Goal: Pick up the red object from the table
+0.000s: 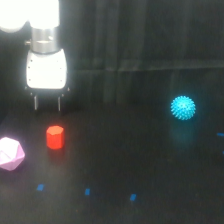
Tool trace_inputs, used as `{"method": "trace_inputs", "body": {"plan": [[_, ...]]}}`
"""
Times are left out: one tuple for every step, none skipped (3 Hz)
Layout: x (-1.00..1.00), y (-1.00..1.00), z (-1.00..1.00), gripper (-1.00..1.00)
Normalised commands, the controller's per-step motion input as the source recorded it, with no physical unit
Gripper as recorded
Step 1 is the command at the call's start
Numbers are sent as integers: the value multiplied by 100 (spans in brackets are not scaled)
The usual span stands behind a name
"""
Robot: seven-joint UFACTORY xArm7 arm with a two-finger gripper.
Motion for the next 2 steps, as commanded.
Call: {"method": "trace_inputs", "body": {"plan": [[-100,-6,67,65],[51,-21,-100,63]]}}
